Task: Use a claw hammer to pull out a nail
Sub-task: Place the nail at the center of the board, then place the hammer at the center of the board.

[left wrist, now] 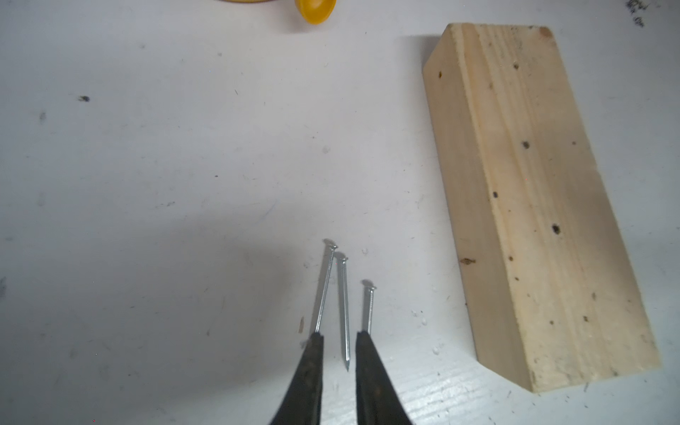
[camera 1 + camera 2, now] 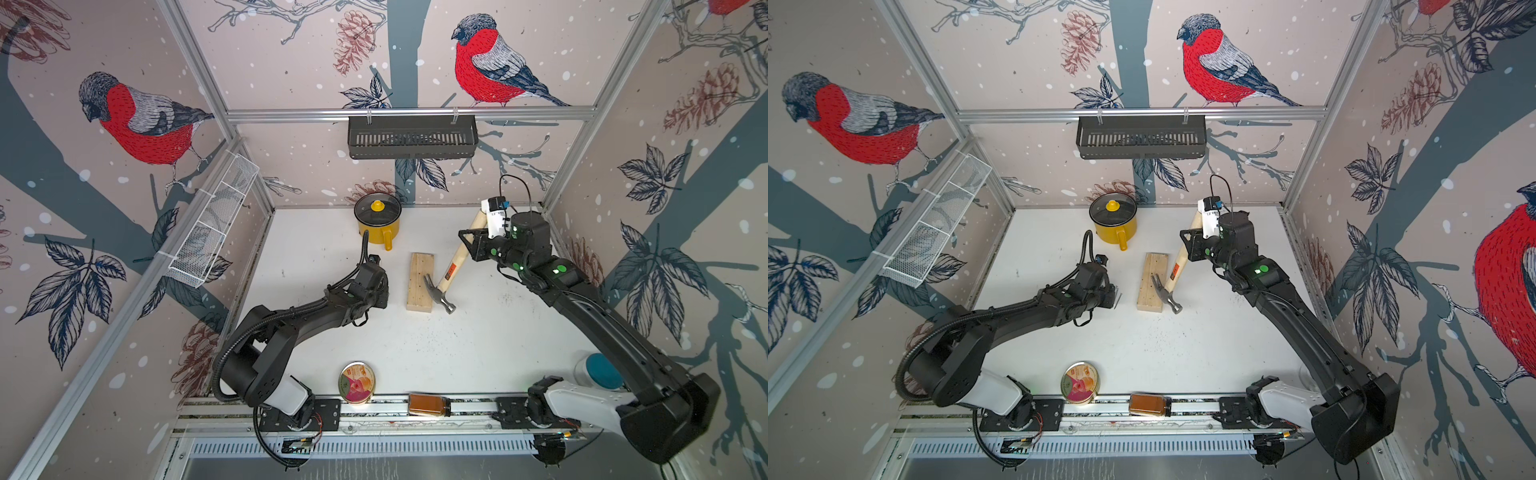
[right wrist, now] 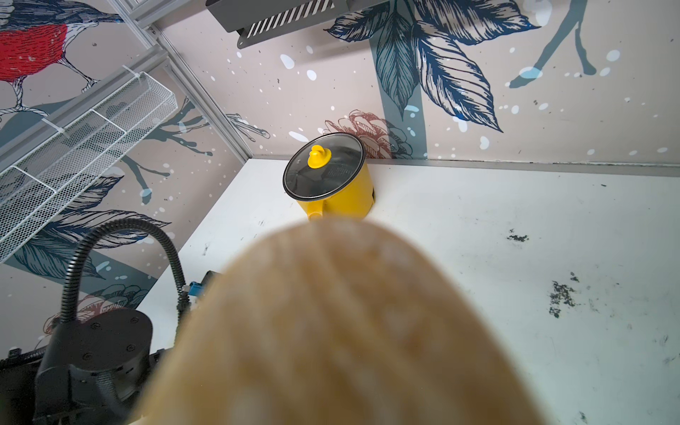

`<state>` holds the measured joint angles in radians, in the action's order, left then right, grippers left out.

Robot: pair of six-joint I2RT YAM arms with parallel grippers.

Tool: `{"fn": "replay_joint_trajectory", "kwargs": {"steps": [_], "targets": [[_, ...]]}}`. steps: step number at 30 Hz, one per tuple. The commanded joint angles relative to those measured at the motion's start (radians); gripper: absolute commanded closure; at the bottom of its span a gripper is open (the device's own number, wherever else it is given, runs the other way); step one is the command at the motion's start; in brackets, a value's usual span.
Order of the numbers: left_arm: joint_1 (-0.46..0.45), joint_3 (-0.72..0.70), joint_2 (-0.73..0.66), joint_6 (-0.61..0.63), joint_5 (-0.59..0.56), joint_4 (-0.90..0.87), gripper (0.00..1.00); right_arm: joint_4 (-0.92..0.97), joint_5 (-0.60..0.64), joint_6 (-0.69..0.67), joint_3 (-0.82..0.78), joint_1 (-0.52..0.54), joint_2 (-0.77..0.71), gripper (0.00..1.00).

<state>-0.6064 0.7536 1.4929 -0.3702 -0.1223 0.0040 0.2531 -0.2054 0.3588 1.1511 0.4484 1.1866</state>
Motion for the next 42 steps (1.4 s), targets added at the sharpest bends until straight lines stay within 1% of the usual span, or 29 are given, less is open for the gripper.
{"fn": "replay_joint_trajectory", "kwargs": {"steps": [1,6,10,15,19,26,33,38,42], "targets": [[0.0,-0.009,-0.044,-0.012,0.017,0.013,0.78,-0.089,-0.021,0.021,0.01,0.001,-0.009,1.0],[-0.001,-0.025,-0.114,-0.019,0.06,0.046,0.69,-0.105,-0.041,0.037,0.016,0.002,0.0,1.0],[-0.003,-0.024,-0.159,-0.016,0.107,0.059,0.58,-0.128,-0.069,0.057,0.017,0.003,0.01,1.0],[-0.007,0.011,-0.197,-0.014,0.146,0.033,0.5,-0.173,-0.125,0.092,0.007,0.004,0.026,1.0],[-0.025,0.012,-0.241,0.014,0.188,0.058,0.47,-0.204,-0.163,0.116,0.001,0.009,0.041,1.0],[-0.135,0.011,-0.285,0.089,0.17,0.107,0.45,-0.246,-0.197,0.144,-0.008,0.033,0.062,1.0],[-0.167,0.001,-0.298,0.125,0.191,0.146,0.44,-0.275,-0.221,0.163,-0.014,0.058,0.095,1.0],[-0.206,0.013,-0.282,0.158,0.165,0.144,0.44,-0.288,-0.23,0.169,-0.01,0.081,0.118,1.0],[-0.247,0.027,-0.263,0.185,0.121,0.13,0.44,-0.289,-0.227,0.171,0.002,0.088,0.131,1.0]]}}
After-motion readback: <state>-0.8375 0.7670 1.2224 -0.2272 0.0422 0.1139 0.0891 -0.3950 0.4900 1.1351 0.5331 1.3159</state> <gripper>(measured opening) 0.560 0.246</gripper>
